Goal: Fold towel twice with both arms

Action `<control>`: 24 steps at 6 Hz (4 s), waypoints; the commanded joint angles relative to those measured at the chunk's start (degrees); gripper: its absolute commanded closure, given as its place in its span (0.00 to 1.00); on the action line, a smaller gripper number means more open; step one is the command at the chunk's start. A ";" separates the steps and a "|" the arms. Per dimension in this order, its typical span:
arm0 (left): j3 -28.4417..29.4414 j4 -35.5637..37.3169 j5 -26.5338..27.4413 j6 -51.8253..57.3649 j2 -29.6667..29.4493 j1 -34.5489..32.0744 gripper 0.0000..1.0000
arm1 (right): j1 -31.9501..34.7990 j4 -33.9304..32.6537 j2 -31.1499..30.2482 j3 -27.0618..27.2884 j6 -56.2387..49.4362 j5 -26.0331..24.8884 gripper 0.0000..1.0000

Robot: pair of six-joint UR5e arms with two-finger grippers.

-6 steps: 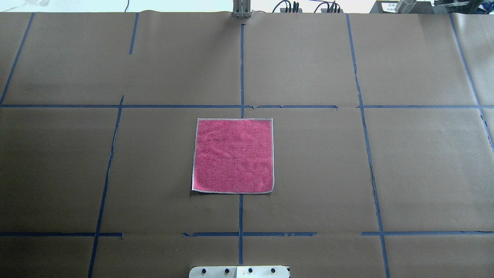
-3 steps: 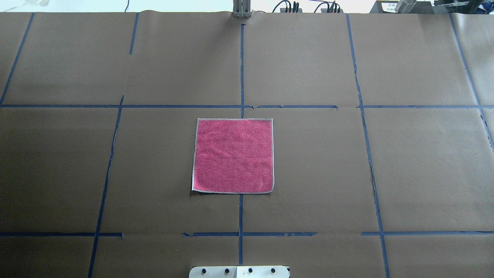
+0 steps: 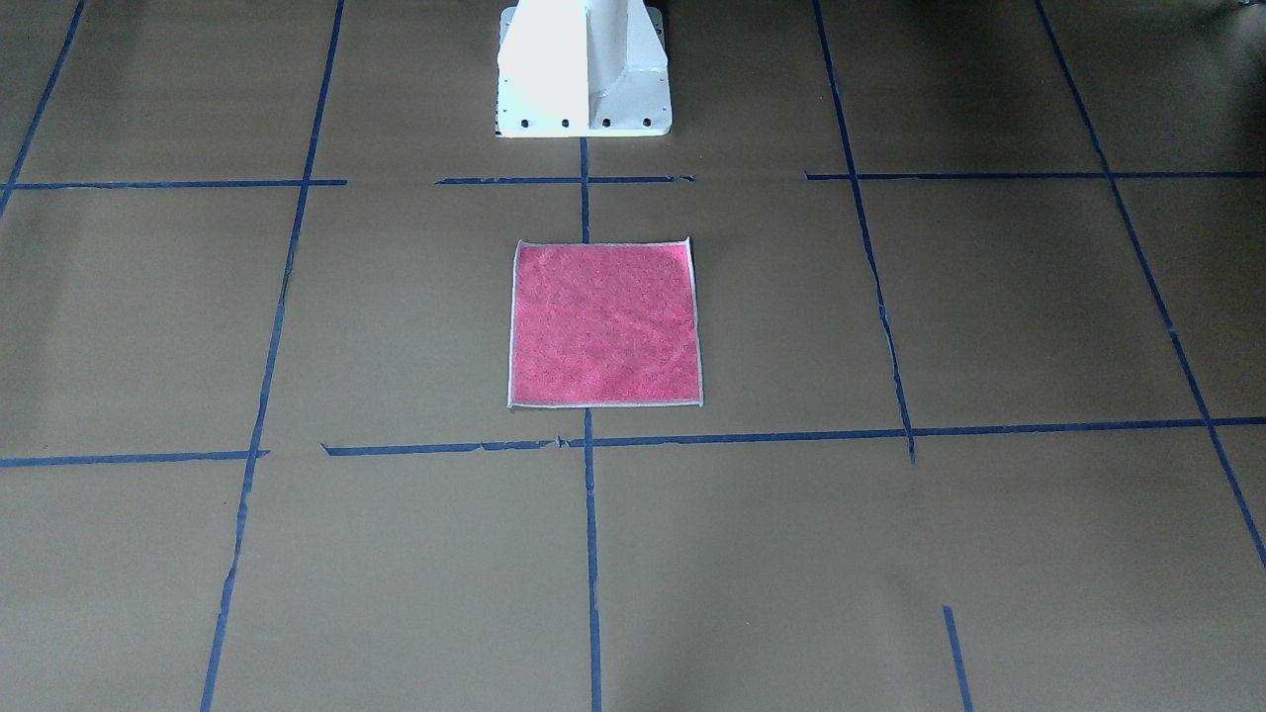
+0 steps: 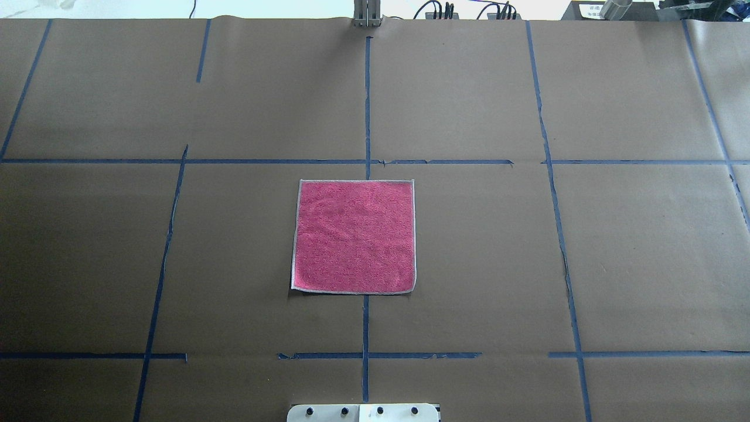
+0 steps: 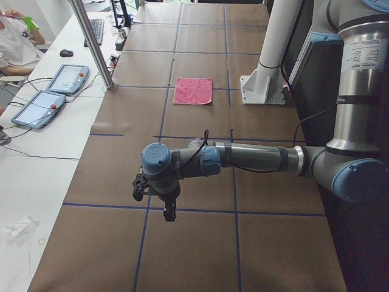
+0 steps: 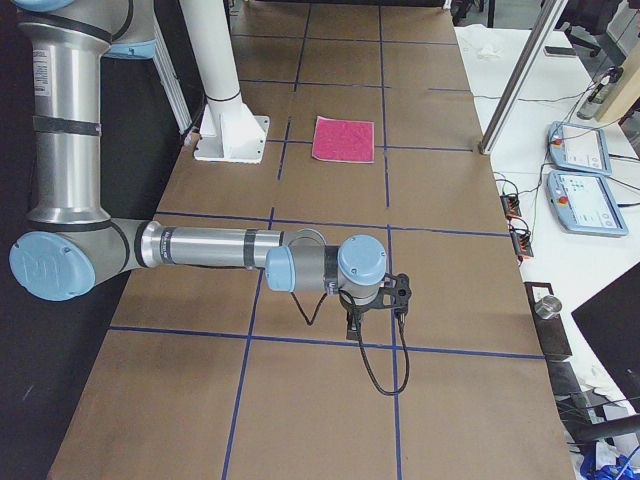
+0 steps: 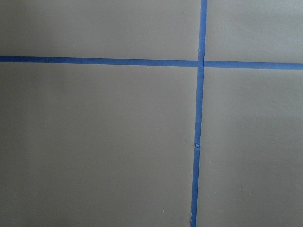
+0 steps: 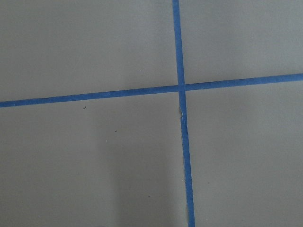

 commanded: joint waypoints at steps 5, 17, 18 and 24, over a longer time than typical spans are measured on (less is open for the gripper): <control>-1.97 -27.82 0.09 -48.83 -6.54 26.86 0.00 | -6.42 -0.36 9.30 0.96 9.51 0.40 0.00; -6.81 -19.43 29.61 -105.57 -29.33 70.24 0.26 | -47.40 19.25 14.49 16.00 78.51 -21.05 0.01; -6.64 -19.35 29.79 -105.56 -29.24 70.07 0.27 | -47.40 19.25 14.49 16.08 78.51 -21.05 0.01; -5.93 -19.43 29.79 -105.56 -28.98 69.89 0.83 | -47.14 19.25 13.87 16.96 78.51 -20.96 0.01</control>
